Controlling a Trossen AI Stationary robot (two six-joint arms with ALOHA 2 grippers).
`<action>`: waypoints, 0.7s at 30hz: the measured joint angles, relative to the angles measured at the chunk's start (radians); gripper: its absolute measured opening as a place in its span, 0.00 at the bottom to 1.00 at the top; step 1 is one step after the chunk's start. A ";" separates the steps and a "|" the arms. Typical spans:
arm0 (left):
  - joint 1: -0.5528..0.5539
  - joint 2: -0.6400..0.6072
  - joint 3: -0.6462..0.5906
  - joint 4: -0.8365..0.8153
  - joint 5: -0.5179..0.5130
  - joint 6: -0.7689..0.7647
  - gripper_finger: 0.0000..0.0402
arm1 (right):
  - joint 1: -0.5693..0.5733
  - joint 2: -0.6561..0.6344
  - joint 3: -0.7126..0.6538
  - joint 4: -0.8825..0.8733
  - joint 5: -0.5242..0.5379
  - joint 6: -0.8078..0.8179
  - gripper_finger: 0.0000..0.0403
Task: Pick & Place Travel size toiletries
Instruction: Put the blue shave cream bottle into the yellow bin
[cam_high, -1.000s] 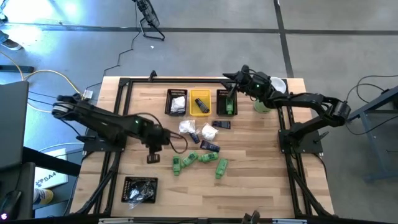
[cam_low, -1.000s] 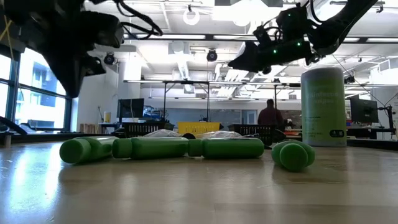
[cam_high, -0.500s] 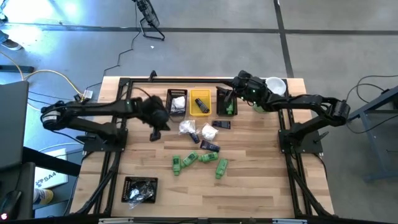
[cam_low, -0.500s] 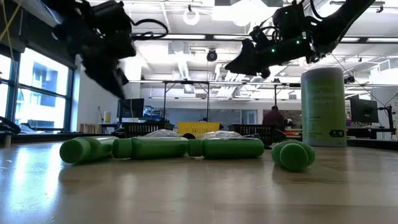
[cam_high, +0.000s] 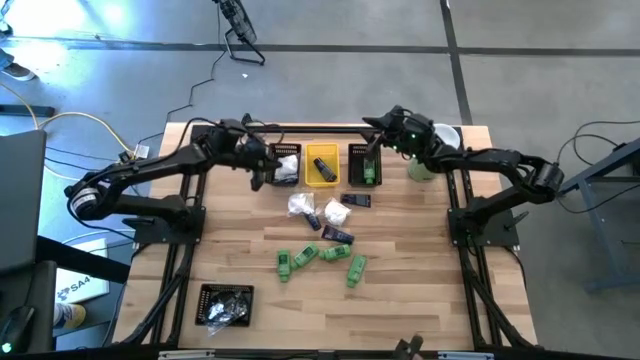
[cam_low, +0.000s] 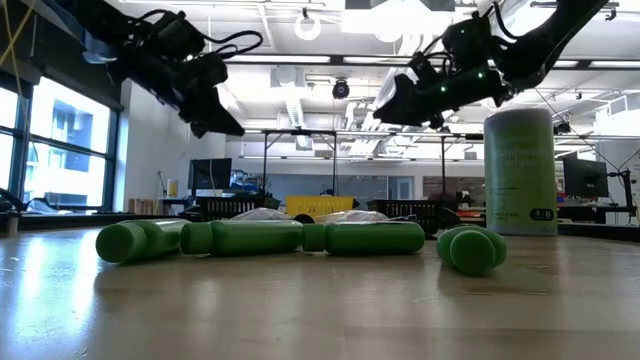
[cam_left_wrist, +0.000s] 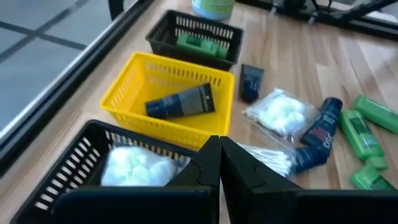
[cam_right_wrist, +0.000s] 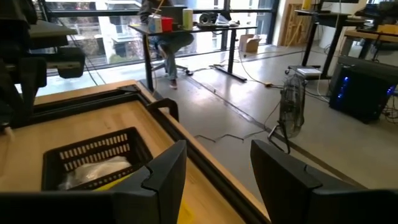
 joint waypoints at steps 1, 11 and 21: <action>0.005 0.000 0.000 0.003 0.005 0.002 0.00 | -0.004 0.000 0.000 0.000 -0.005 0.000 0.43; 0.007 0.004 -0.256 0.508 0.057 -0.185 0.00 | 0.020 -0.016 0.021 -0.037 -0.025 0.063 0.43; 0.007 -0.024 -0.348 0.711 0.057 -0.260 0.00 | 0.082 -0.026 0.246 -0.552 -0.032 0.022 0.43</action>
